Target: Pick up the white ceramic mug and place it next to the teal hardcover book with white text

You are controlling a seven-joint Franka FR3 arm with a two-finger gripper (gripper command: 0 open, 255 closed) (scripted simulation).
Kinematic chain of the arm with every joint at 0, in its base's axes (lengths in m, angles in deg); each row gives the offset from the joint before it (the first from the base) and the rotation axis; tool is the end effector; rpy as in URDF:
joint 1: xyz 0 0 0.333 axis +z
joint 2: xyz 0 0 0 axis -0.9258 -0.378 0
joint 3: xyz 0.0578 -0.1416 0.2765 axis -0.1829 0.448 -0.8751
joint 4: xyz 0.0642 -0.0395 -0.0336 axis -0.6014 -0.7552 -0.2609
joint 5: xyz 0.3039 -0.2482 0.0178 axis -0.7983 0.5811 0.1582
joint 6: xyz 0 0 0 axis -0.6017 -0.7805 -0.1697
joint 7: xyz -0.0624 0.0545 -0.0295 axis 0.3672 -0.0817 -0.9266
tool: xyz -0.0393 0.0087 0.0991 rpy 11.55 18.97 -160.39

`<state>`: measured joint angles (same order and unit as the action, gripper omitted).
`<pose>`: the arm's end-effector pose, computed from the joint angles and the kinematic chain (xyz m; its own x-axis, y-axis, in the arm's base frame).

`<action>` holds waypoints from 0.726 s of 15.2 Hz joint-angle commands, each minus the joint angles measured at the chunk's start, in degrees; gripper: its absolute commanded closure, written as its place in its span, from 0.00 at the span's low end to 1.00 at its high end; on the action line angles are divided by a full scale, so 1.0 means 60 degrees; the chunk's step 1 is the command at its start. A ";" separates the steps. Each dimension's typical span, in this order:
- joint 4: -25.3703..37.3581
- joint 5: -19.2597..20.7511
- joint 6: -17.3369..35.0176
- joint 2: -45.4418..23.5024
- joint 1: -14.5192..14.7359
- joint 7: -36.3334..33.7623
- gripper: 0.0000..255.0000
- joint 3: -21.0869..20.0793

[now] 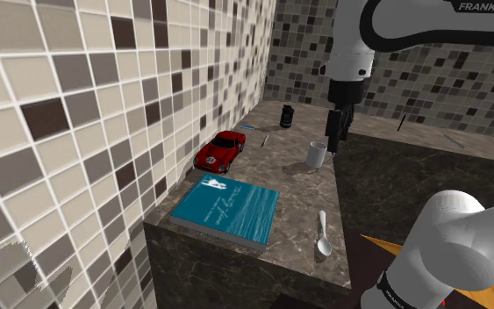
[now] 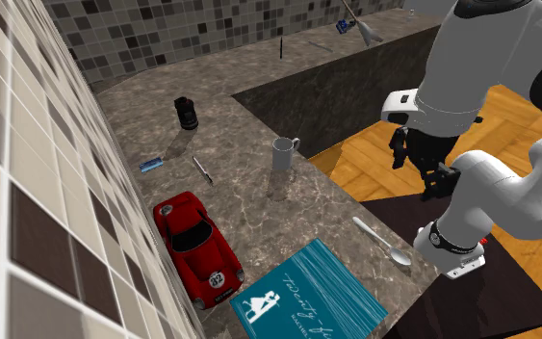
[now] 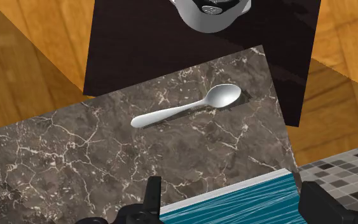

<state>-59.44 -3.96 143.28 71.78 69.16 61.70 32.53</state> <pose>0.3021 0.0048 0.5773 0.9831 0.1027 -0.1516 0.1061 -0.9943 0.0143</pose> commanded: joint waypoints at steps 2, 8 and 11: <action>-0.0103 0.0133 0.0248 -0.0077 -0.0076 0.0152 0.00 0.0166; -0.0483 0.0832 0.1781 -0.0800 -0.0520 0.1027 0.00 0.1183; -0.0513 0.1094 0.2562 -0.1324 -0.0725 0.1456 0.00 0.1693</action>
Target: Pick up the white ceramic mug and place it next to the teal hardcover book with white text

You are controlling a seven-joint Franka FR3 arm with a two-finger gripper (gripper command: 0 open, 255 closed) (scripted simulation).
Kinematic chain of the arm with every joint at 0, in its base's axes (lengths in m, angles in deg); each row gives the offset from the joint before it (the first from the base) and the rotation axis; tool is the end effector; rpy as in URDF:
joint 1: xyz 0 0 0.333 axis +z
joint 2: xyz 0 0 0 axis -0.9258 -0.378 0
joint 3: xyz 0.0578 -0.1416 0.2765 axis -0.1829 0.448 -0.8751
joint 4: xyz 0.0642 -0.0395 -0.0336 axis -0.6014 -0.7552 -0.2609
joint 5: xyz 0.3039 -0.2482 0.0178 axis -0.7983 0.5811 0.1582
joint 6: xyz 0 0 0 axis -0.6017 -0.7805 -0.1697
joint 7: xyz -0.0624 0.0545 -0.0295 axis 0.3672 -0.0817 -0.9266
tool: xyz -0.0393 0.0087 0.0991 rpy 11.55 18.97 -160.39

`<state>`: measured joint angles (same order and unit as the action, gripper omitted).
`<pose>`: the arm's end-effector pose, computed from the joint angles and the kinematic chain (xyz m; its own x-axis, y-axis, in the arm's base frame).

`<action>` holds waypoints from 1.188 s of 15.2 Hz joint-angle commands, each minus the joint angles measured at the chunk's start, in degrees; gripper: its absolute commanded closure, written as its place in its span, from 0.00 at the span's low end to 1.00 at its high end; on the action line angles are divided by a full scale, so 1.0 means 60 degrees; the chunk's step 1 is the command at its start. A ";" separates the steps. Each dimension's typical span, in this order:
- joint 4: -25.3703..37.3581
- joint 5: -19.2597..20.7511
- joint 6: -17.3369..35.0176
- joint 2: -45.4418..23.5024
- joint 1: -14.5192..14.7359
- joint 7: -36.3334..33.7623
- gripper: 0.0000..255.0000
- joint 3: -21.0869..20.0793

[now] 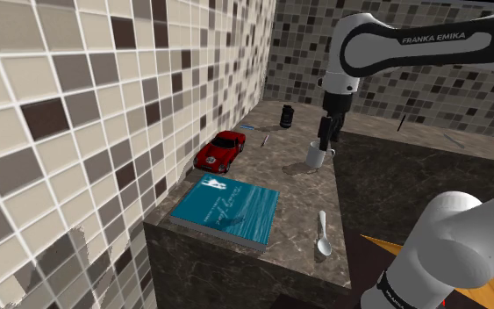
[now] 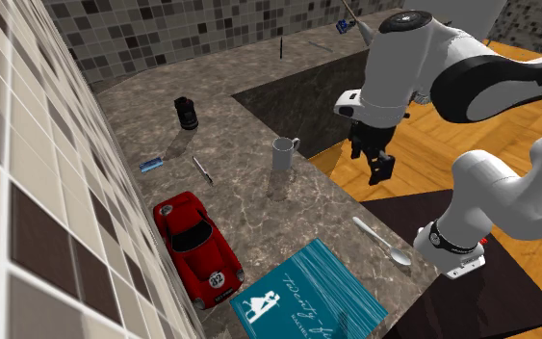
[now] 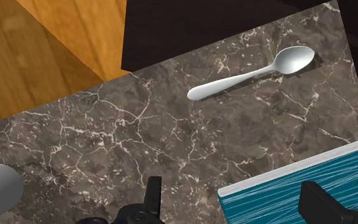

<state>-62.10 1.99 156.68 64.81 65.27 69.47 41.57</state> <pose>0.3440 -0.0905 0.5300 0.9931 0.0684 -0.0953 0.0702 -0.9974 0.0155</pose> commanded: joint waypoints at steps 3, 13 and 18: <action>0.0010 0.0286 0.1103 -0.0784 -0.0249 0.0593 0.00 0.0703; 0.1045 0.0031 0.3447 -0.3463 -0.0571 0.2265 0.00 0.2390; 0.2000 -0.0809 0.4330 -0.5107 -0.0694 0.3381 0.00 0.3115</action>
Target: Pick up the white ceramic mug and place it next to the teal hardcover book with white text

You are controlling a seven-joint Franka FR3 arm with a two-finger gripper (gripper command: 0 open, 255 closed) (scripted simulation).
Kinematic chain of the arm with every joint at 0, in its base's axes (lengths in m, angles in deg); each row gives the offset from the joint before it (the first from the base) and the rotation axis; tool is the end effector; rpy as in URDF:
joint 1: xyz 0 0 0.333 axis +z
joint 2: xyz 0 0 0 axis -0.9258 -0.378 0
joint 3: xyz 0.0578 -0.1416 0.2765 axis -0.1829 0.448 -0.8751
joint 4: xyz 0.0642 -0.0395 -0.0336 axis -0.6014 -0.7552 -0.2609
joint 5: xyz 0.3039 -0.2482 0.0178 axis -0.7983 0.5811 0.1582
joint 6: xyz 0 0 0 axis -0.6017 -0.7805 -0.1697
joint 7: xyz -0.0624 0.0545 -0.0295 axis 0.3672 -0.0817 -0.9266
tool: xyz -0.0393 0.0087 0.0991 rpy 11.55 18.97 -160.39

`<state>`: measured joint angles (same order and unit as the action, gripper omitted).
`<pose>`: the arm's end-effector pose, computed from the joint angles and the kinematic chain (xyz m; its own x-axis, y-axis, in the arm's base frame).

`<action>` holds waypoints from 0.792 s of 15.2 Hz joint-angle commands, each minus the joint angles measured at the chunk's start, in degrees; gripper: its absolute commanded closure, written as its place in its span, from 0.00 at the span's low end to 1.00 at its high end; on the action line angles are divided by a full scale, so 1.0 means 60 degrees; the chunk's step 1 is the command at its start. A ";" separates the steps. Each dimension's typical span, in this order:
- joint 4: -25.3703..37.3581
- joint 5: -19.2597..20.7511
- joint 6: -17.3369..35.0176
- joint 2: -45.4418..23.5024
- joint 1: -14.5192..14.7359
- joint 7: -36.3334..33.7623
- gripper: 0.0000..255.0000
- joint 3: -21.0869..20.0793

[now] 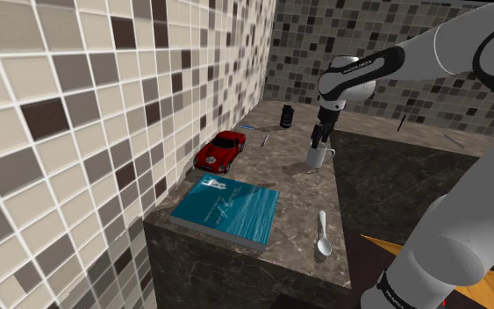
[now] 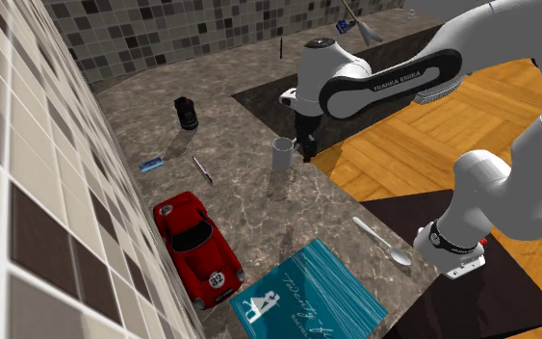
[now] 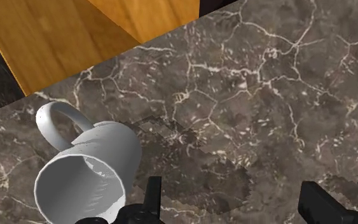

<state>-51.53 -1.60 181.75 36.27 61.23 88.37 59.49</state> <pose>0.4231 -0.2880 0.4344 0.9997 0.0000 0.0224 -0.0003 -0.9999 0.0140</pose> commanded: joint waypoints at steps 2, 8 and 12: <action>0.0704 -0.0695 0.0415 -0.1061 -0.0118 0.0738 0.00 0.0350; 0.1687 -0.1926 0.0967 -0.2670 -0.0533 0.1841 0.00 0.0546; 0.1508 -0.2158 0.1405 -0.2979 -0.0583 0.1997 0.00 0.0487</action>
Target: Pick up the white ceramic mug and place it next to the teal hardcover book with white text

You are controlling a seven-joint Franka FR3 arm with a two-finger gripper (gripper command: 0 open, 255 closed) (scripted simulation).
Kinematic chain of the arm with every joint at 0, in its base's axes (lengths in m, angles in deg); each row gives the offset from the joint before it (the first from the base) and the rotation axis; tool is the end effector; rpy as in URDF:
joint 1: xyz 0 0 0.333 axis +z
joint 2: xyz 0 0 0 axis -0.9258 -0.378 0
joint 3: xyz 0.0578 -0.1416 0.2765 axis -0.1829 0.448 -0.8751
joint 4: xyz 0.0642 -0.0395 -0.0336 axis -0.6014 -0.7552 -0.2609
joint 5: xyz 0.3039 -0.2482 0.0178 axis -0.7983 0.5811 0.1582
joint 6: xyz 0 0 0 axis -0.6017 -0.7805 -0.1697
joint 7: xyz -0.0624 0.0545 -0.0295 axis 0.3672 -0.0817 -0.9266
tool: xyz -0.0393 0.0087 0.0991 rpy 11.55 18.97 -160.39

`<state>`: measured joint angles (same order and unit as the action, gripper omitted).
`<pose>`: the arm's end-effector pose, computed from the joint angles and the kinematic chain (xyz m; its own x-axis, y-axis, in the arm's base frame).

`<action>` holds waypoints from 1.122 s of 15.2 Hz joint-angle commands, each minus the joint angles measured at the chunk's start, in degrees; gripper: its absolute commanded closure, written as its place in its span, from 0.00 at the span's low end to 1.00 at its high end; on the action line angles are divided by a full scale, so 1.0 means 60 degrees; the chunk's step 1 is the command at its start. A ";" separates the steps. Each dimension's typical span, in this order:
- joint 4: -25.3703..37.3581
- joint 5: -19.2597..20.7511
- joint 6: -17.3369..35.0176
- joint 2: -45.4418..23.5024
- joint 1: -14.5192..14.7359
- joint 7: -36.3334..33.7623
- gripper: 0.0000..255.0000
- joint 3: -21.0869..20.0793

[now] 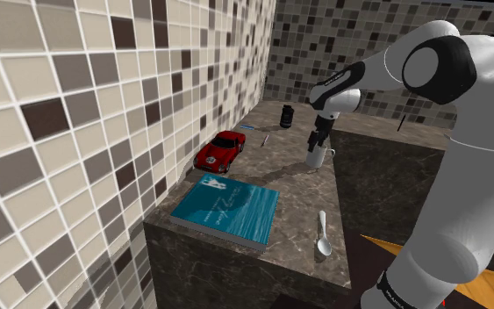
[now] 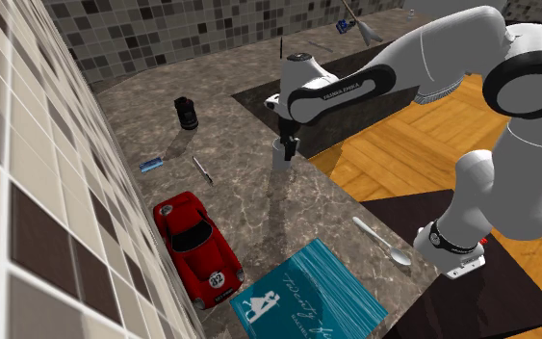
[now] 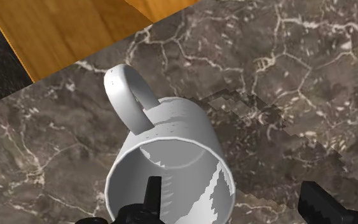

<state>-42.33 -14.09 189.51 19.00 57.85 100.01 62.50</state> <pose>0.4560 -0.3648 0.3755 0.9973 -0.0262 0.0683 -0.0271 -0.9996 0.0125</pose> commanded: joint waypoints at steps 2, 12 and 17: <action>-0.0085 -0.0175 0.0281 -0.0229 -0.0043 0.0122 0.00 -0.0042; -0.0086 -0.0174 0.0280 -0.0228 -0.0043 0.0121 1.00 -0.0042; -0.0085 -0.0174 0.0280 -0.0228 -0.0043 0.0121 1.00 -0.0042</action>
<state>-42.85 -15.13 191.19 17.63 57.60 100.74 62.24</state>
